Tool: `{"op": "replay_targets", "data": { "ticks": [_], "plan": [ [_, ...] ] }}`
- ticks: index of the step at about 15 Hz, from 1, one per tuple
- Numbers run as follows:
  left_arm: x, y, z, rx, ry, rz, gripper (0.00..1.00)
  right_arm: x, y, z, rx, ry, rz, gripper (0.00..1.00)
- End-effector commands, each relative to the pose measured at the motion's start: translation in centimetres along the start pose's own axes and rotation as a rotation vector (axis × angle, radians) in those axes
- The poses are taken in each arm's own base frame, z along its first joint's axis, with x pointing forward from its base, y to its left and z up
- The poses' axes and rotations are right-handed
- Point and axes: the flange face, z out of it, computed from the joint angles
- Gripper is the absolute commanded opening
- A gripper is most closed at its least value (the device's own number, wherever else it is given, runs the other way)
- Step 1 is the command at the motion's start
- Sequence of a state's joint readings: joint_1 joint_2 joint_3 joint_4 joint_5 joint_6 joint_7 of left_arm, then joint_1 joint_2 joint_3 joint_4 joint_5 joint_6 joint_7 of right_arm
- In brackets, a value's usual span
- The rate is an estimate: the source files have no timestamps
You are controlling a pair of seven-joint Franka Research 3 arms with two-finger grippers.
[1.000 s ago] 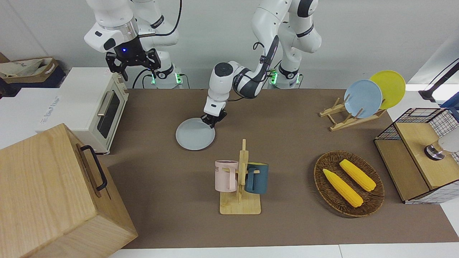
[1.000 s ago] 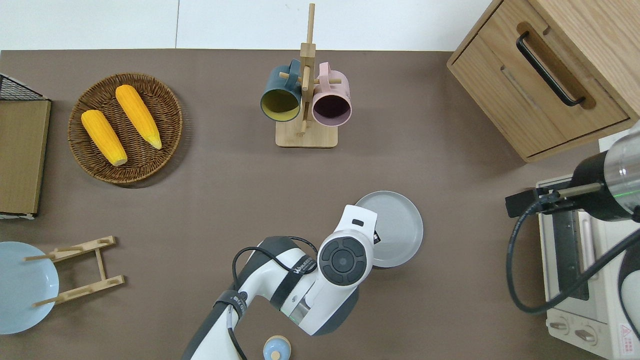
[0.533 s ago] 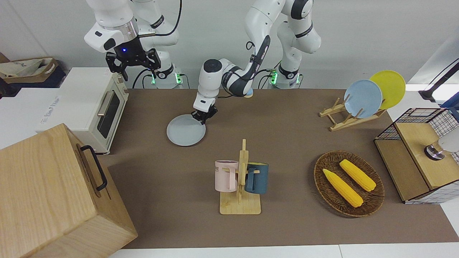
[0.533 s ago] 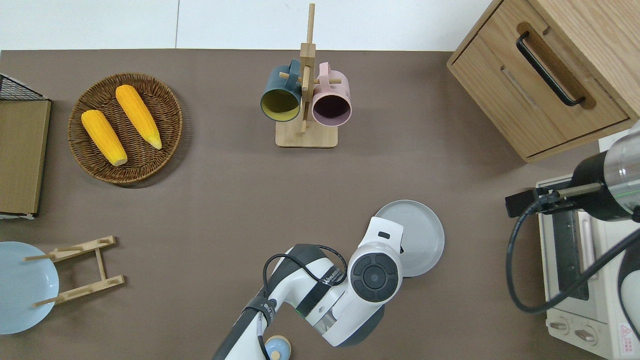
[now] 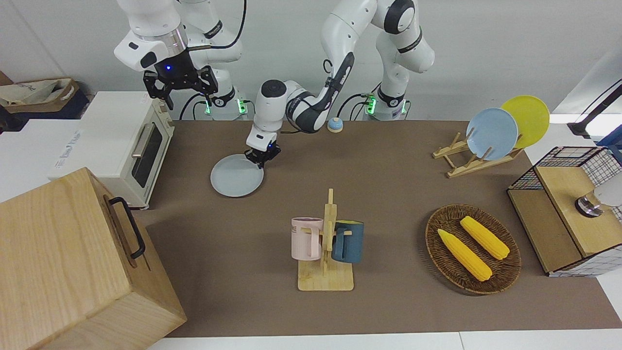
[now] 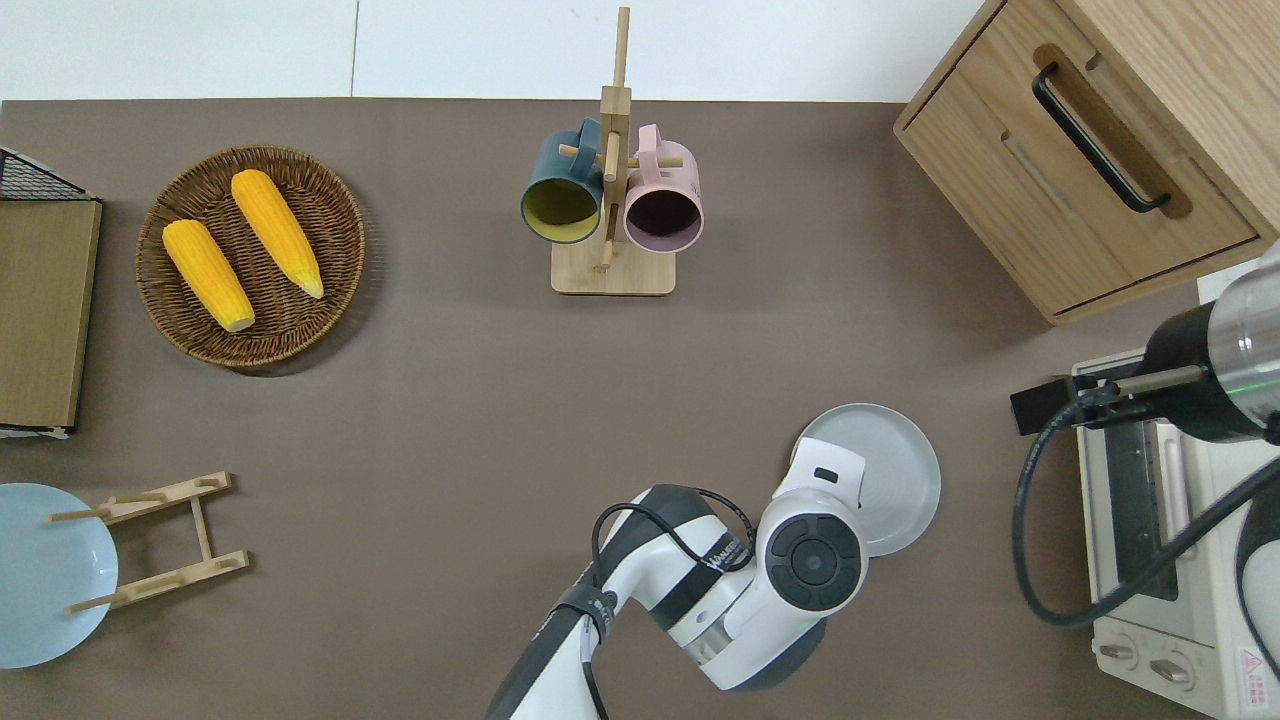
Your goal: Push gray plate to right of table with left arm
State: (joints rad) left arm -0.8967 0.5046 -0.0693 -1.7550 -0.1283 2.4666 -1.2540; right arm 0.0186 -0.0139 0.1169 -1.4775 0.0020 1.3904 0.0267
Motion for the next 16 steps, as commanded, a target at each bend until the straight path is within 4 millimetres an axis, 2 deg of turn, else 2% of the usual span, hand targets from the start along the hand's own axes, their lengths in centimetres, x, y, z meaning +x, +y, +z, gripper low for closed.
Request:
{"op": "replay_targets", "data": {
  "ticks": [1, 6, 7, 8, 10, 12, 13, 14, 15, 16],
  "plan": [
    [-1.0, 1.5, 3.6, 0.015, 0.003, 0.007, 0.00, -0.3, 0.2, -0.4, 0.010, -0.004, 0.007, 0.983],
    [-0.9, 1.5, 3.3, 0.026, 0.025, 0.038, 0.00, -0.3, 0.1, -0.4, 0.010, -0.004, 0.004, 0.983],
    [-0.7, 1.5, 3.2, 0.027, 0.027, 0.040, 0.17, -0.3, 0.1, -0.4, 0.010, -0.004, 0.004, 0.983],
    [-0.7, 1.5, 3.0, 0.024, 0.027, 0.040, 0.27, -0.3, 0.2, -0.4, 0.010, -0.004, 0.007, 0.983],
    [-0.1, 1.5, 2.6, 0.019, 0.031, 0.032, 0.43, -0.3, 0.2, -0.4, 0.010, -0.004, 0.006, 0.983],
    [0.0, 1.7, 1.9, 0.013, 0.033, 0.029, 0.64, -0.3, 0.1, -0.4, 0.010, -0.004, 0.006, 0.983],
    [0.2, 1.6, 1.4, 0.022, 0.032, 0.028, 0.69, -0.3, 0.2, -0.4, 0.010, -0.004, 0.007, 0.983],
    [0.4, 1.6, 0.5, 0.029, 0.030, 0.024, 0.75, -0.3, 0.2, -0.4, 0.010, -0.004, 0.007, 0.983],
    [0.9, 1.9, -1.4, 0.029, 0.032, 0.018, 0.92, -0.3, 0.2, -0.4, 0.010, -0.004, 0.007, 0.983],
    [1.5, 1.9, -3.0, 0.041, 0.031, 0.009, 0.99, -0.3, 0.1, -0.4, 0.010, -0.004, 0.006, 0.983]
  ]
}}
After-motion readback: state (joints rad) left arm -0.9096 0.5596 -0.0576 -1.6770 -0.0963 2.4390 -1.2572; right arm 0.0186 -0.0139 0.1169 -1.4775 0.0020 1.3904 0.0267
